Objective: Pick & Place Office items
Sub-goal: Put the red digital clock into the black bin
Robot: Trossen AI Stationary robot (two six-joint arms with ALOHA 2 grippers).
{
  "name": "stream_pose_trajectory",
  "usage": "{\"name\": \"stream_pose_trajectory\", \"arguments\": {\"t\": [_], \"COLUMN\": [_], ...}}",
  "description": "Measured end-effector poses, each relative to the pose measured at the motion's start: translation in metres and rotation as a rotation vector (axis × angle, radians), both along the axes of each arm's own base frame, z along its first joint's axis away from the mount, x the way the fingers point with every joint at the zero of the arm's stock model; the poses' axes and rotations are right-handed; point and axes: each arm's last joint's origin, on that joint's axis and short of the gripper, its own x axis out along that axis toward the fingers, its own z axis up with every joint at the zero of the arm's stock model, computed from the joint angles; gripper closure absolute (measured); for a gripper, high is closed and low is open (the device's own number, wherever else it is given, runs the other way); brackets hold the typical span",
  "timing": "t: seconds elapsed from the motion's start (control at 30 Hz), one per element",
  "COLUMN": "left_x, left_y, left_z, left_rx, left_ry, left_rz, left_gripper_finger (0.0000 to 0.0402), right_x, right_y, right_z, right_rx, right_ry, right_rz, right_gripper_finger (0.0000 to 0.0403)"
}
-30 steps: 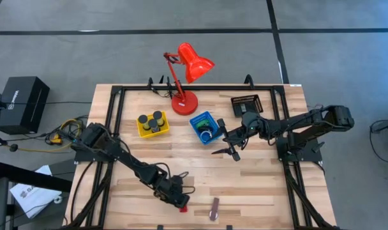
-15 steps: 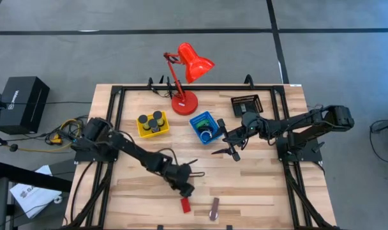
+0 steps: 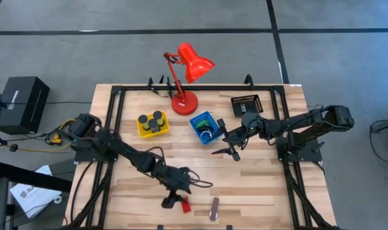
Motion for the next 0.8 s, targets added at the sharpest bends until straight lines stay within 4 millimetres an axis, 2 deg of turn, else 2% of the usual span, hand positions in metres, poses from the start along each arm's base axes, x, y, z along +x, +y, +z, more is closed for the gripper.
{"name": "stream_pose_trajectory", "arguments": {"t": [0.33, 0.53, 0.7, 0.8], "left_x": [0.002, -0.001, 0.000, 0.001], "left_y": [-0.014, -0.026, -0.031, -0.030], "left_z": [-0.036, -0.067, -0.077, -0.075], "left_rx": [0.301, 0.381, 0.418, 0.446], "left_ry": [-0.127, -0.143, -0.174, -0.191], "left_rz": [-0.319, -0.540, -0.595, -0.583], "left_gripper_finger": [0.0180, 0.0161, 0.0143, 0.0137], "right_x": [0.000, 0.000, 0.000, 0.000], "right_y": [0.001, 0.001, 0.001, 0.001], "right_z": [0.000, 0.000, -0.001, -0.001], "right_rx": [0.078, 0.157, 0.208, 0.222], "right_ry": [0.036, 0.071, 0.094, 0.105], "right_rz": [-0.008, -0.018, -0.025, -0.027], "right_gripper_finger": [0.0163, 0.0163, 0.0163, 0.0163]}}
